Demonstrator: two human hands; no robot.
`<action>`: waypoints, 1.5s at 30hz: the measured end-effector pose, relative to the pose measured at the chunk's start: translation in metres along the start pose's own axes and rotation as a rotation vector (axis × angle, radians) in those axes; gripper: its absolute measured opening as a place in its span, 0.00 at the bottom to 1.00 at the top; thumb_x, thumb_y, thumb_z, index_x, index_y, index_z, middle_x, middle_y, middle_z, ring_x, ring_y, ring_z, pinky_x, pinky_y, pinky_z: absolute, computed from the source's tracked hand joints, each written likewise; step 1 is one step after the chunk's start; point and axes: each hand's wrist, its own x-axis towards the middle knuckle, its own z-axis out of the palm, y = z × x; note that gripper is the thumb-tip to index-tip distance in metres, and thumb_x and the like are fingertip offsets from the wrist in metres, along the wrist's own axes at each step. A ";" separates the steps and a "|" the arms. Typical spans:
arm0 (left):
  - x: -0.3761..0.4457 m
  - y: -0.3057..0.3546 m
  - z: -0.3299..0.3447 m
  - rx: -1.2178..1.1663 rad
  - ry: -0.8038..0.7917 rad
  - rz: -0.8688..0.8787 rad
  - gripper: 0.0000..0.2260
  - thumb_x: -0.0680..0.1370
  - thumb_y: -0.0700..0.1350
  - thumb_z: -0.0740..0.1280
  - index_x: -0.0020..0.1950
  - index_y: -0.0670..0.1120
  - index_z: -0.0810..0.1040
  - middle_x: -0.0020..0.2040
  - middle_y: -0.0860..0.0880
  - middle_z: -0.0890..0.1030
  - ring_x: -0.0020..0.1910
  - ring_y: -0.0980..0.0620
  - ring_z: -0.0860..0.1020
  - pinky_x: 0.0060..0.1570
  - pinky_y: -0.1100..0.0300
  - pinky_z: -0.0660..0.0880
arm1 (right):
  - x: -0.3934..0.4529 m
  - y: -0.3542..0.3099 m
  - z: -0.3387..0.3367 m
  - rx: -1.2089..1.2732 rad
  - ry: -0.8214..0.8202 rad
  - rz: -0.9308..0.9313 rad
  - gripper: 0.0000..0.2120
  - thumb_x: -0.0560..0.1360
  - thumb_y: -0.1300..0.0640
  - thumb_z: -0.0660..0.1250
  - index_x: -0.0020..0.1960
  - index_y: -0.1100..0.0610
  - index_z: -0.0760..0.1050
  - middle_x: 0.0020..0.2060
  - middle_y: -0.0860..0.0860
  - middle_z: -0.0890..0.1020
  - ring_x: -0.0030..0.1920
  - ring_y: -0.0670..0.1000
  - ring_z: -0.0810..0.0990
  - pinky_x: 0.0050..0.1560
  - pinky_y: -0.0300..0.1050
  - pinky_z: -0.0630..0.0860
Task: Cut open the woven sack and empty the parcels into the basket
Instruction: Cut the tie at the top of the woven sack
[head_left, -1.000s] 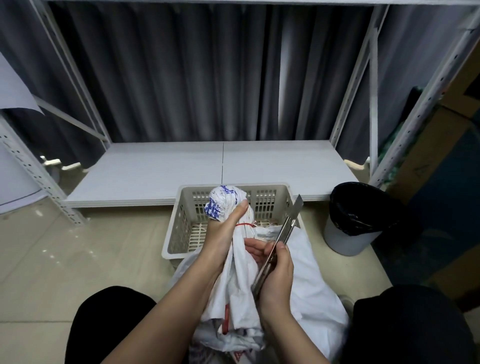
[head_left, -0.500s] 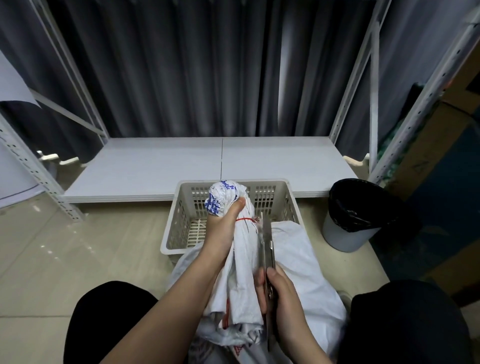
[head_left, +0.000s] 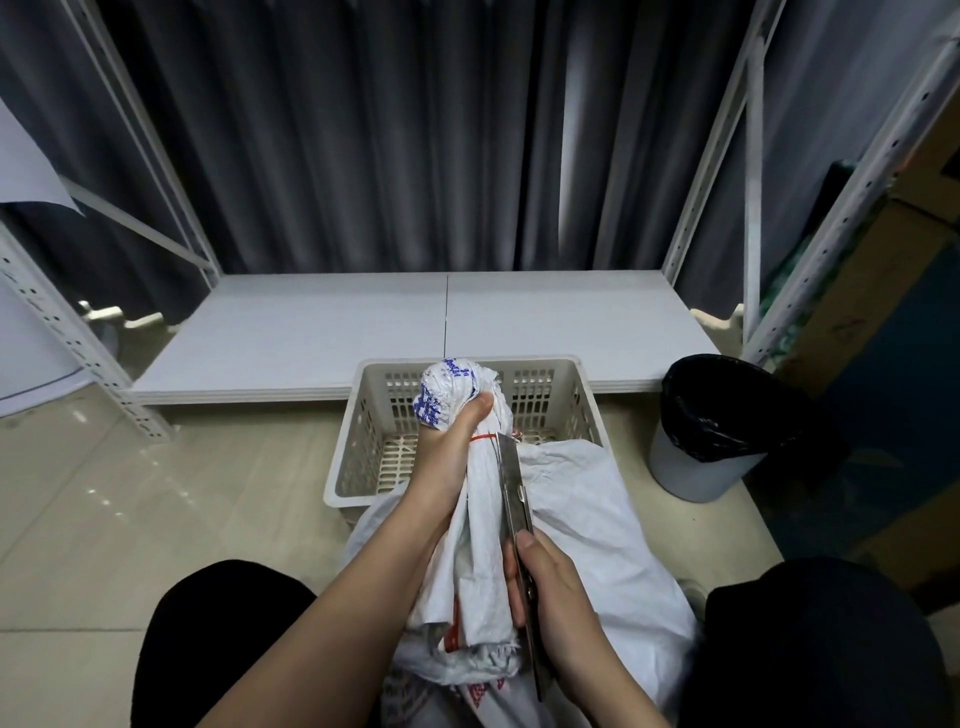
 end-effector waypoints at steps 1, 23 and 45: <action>0.001 -0.001 0.000 0.000 -0.005 -0.011 0.13 0.78 0.43 0.65 0.63 0.44 0.76 0.43 0.61 0.76 0.28 0.78 0.73 0.28 0.84 0.65 | 0.000 0.000 0.000 -0.002 -0.004 0.001 0.18 0.82 0.58 0.52 0.34 0.58 0.66 0.19 0.51 0.67 0.22 0.47 0.64 0.28 0.37 0.64; -0.002 0.002 -0.004 -0.034 -0.048 -0.111 0.13 0.77 0.47 0.66 0.58 0.43 0.79 0.45 0.52 0.84 0.33 0.66 0.81 0.28 0.76 0.72 | -0.002 -0.007 -0.005 0.011 -0.050 0.015 0.17 0.82 0.60 0.50 0.35 0.62 0.66 0.18 0.54 0.65 0.20 0.44 0.65 0.27 0.32 0.65; 0.002 -0.002 -0.006 0.051 0.012 -0.026 0.08 0.75 0.42 0.69 0.54 0.46 0.80 0.43 0.55 0.82 0.38 0.61 0.81 0.30 0.79 0.71 | 0.001 0.000 -0.002 -0.051 -0.017 0.024 0.19 0.80 0.50 0.54 0.33 0.57 0.67 0.19 0.50 0.67 0.22 0.46 0.65 0.29 0.36 0.64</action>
